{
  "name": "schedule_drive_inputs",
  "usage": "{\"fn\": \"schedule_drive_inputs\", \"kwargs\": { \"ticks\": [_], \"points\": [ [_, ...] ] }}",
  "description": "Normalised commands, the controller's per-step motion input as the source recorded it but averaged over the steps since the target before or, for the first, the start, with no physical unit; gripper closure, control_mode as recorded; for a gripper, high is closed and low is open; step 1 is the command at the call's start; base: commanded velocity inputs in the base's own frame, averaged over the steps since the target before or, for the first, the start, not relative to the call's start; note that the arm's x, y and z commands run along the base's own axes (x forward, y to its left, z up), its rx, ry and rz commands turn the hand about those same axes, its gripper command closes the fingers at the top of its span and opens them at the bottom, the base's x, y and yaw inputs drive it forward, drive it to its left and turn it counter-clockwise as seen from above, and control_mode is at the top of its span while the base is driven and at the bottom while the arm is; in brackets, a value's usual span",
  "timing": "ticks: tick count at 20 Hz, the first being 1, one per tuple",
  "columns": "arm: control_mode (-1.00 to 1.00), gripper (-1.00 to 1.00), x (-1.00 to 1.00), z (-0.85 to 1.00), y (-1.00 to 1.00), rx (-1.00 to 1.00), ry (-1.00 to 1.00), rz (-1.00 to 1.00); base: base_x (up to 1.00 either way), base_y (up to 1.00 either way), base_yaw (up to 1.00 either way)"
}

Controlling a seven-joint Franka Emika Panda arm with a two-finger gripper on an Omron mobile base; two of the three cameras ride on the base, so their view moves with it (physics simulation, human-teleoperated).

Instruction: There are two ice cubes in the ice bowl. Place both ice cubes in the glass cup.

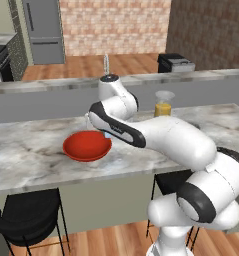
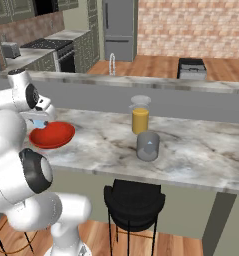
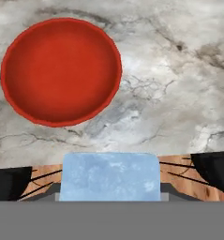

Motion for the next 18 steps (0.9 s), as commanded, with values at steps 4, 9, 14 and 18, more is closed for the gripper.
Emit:
{"fn": "schedule_drive_inputs", "kwargs": {
  "ticks": [4,9,14,18],
  "points": [
    [-1.0,1.0,-0.33,0.12,-0.65,0.0,0.06,-0.21,0.0,0.0,0.0],
    [-1.0,1.0,-0.29,0.13,-0.79,0.0,0.04,-0.21,0.0,0.0,0.0],
    [-1.0,1.0,-0.13,0.27,-0.93,0.0,0.08,-0.18,0.0,0.0,0.0],
    [-1.0,1.0,-0.1,0.24,-0.97,0.0,0.04,-0.13,0.0,0.0,0.0]
  ]
}}
